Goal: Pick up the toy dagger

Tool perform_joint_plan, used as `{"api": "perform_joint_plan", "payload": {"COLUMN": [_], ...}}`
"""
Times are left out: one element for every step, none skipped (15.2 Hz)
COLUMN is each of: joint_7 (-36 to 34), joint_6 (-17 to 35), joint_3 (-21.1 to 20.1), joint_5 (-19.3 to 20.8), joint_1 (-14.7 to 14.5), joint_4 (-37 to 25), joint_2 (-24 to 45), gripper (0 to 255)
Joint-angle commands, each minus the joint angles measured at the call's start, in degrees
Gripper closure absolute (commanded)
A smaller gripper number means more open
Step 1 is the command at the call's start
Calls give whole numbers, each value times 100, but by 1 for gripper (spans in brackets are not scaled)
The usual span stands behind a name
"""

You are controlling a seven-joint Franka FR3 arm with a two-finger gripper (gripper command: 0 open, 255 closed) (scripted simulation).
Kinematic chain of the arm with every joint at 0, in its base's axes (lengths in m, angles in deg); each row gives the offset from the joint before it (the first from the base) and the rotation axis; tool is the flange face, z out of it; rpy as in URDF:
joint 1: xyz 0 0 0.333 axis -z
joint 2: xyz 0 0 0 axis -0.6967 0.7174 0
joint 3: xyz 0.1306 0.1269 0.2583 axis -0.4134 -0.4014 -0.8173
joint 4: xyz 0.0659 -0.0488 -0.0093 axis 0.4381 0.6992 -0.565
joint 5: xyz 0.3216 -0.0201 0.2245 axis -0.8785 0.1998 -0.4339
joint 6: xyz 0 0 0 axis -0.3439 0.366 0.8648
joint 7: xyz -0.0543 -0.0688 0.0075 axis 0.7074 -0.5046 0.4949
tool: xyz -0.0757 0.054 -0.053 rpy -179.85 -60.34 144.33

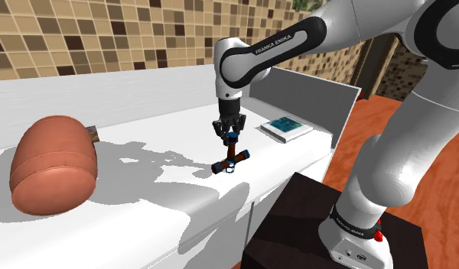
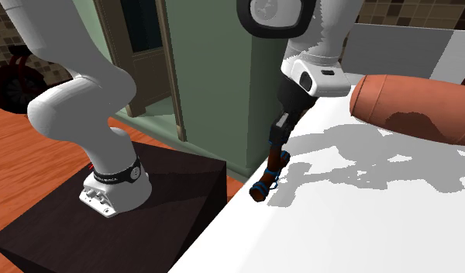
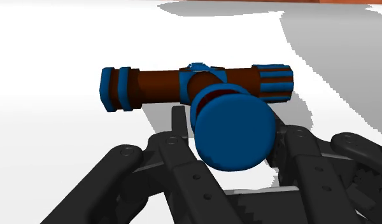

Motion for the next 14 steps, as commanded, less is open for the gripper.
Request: {"api": "perform_joint_plan", "payload": {"joint_7": [1,-2,-6,-10,-13,-17,-21,-25,-28,-32,-36,-40,-44,-48], "joint_6": [5,-74,-152,-230,-308,-386,-464,-542,-620,-697,-775,-852,-929,-1007], "joint_3": [-2,0,1,3,4,6,7,9,10,12,13,15,16,18], "joint_5": [-4,-3,-2,-1,0,2,3,4,5,6,7,8,9,10], "joint_1": [-3,-2,-1,-1,0,1,1,2,3,3,4,5,5,6], "joint_4": [9,-39,-89,-142,-194,-248,-303,-359,-417,-475,-535,-596,-658,-721], "joint_2": [-3,-33,-62,-87,-112,-137,-160,-181,-202,-221,-239,-255,-271,-285], "gripper": [255,255,255,255,255,255,255,255,255,255,255,255,255,255]}}
